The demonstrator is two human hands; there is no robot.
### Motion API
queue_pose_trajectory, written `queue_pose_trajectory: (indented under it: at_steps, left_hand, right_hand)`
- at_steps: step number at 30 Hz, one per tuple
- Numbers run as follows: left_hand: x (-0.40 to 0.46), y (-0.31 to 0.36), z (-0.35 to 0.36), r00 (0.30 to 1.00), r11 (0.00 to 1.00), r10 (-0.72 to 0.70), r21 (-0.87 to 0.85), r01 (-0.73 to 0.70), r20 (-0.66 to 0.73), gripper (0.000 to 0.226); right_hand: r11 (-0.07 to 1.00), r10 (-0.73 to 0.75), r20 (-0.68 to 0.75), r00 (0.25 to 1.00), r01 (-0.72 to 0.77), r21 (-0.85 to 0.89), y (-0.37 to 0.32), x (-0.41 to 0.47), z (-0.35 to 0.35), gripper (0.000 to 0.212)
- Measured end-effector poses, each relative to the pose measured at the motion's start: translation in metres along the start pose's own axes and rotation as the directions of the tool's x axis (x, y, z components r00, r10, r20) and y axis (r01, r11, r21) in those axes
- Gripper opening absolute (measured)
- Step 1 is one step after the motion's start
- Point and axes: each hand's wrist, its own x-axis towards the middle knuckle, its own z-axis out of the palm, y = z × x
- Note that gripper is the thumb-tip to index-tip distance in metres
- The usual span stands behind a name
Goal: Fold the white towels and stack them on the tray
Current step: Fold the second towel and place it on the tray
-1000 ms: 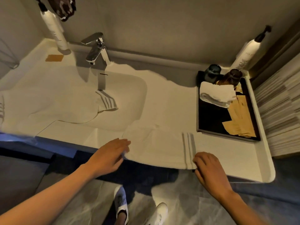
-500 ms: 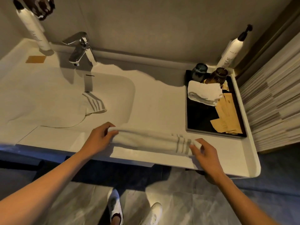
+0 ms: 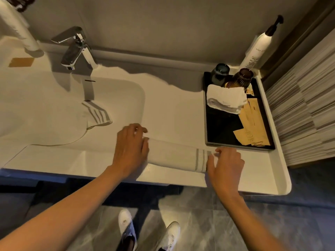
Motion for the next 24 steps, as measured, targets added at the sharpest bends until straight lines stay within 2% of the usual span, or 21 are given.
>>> queue_pose_trajectory:
  at_steps: [2,3,4,6,9,12,16,18,21,23,24]
  left_hand:
    - [-0.011,0.034,0.016,0.938,0.942,0.327,-0.116,-0.314,0.117,0.029]
    - [-0.019,0.047,0.027,0.886,0.914,0.404,-0.137,-0.381,0.226,0.037]
    - [-0.027,0.053,0.036,0.849,0.909,0.416,-0.139,-0.392,0.326,0.045]
    - [-0.031,0.049,0.049,0.826,0.929,0.358,-0.082,-0.360,0.435,0.054]
    - [-0.029,0.020,0.052,0.845,0.931,0.307,0.046,-0.362,0.439,0.061]
    - [-0.026,-0.012,0.041,0.879,0.958,0.205,0.094,-0.269,0.430,0.064]
    - [-0.030,-0.031,0.031,0.903,0.959,0.154,0.158,-0.233,0.401,0.065]
    - [-0.033,-0.036,0.029,0.922,0.973,0.102,0.156,-0.170,0.374,0.065]
    - [-0.035,-0.047,0.016,0.913,0.992,-0.126,0.055,0.113,0.389,0.063]
    - [-0.035,-0.051,0.006,0.882,0.952,-0.259,-0.049,0.302,0.394,0.061]
    - [-0.034,-0.048,0.000,0.883,0.932,-0.278,-0.118,0.344,0.378,0.060]
  right_hand:
    - [0.942,-0.335,0.067,0.940,0.333,0.049,-0.026,-0.007,0.009,0.018]
    - [0.903,-0.429,0.146,0.891,0.423,0.073,-0.035,-0.011,0.019,0.026]
    - [0.894,-0.447,0.240,0.862,0.441,0.081,-0.041,-0.014,0.029,0.036]
    - [0.914,-0.382,0.364,0.850,0.405,0.014,-0.039,-0.014,0.045,0.050]
    - [0.898,-0.329,0.430,0.840,0.420,-0.134,-0.022,-0.012,0.054,0.061]
    - [0.895,-0.303,0.434,0.848,0.410,-0.174,-0.018,-0.009,0.056,0.063]
    - [0.913,-0.271,0.411,0.870,0.368,-0.176,-0.018,-0.009,0.058,0.060]
    - [0.924,-0.249,0.385,0.888,0.337,-0.179,-0.015,-0.011,0.059,0.058]
    - [0.936,-0.207,0.344,0.916,0.287,-0.202,-0.011,-0.009,0.054,0.056]
    - [0.943,-0.208,0.306,0.929,0.273,-0.190,-0.009,-0.010,0.047,0.055]
    - [0.948,-0.204,0.265,0.943,0.257,-0.187,-0.008,-0.011,0.041,0.052]
